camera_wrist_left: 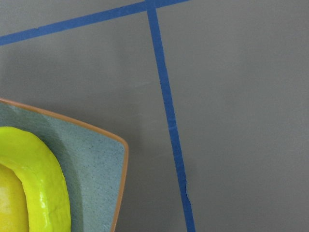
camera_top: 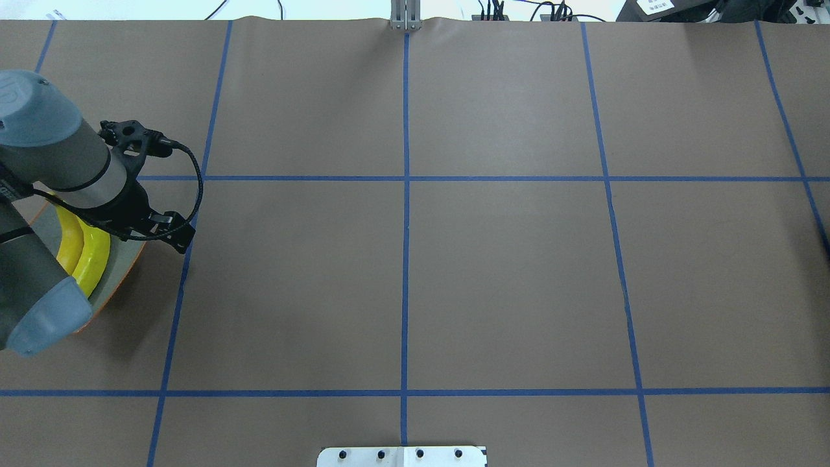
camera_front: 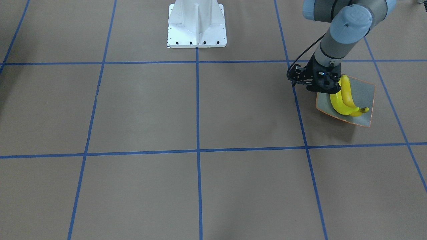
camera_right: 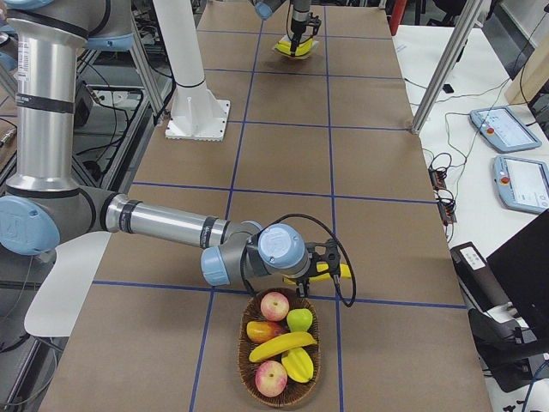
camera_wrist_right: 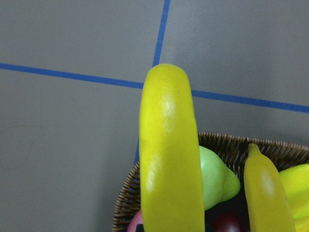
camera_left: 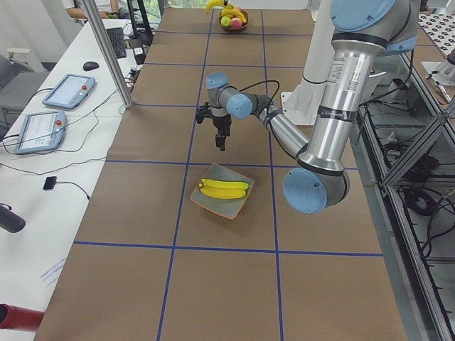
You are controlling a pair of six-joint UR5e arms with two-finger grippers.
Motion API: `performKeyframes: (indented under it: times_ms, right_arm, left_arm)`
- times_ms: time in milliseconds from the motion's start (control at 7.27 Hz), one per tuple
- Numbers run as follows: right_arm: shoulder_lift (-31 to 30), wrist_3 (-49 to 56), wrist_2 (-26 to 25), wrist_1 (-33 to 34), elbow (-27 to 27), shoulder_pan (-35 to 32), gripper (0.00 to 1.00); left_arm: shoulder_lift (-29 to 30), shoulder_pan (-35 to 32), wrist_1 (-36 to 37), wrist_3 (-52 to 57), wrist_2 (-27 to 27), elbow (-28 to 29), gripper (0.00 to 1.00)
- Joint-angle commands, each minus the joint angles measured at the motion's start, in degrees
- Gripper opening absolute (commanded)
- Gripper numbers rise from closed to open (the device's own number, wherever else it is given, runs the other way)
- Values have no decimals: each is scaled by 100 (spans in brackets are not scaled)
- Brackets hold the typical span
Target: Transfer all bananas from basket to plate
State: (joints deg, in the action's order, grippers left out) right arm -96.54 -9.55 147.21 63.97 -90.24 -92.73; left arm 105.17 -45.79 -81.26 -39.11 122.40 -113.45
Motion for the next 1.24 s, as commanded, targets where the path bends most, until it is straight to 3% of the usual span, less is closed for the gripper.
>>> performKeyframes:
  times_ms: [0, 138, 275, 550, 688, 963, 1101]
  right_arm:
    - [536, -1700, 194, -16, -414, 762, 0]
    - [896, -2648, 186, -173, -590, 1253, 0]
    - [1239, -3728, 46, -531, -696, 1814, 0]
    - [1925, -5576, -1118, -991, -775, 3044, 0]
    - [2224, -5880, -1542, -992, -819, 3520, 0]
    - [2716, -6573, -1877, -992, -890, 4102, 0]
    - [2789, -6760, -2533, -983, -1116, 4610, 0]
  left_arm:
    - [449, 0, -3, -209, 126, 59, 99]
    - [669, 0, -317, -663, 169, 173, 99]
    - [689, 8, -1146, -1286, 405, 435, 99]
    - [689, 17, -2643, -2176, 504, 963, 99]
    - [750, 26, -2788, -2284, 495, 1026, 99]
    - [1336, 35, -2859, -2879, 504, 1219, 99]
    - [1514, 52, -3391, -3292, 521, 1411, 99]
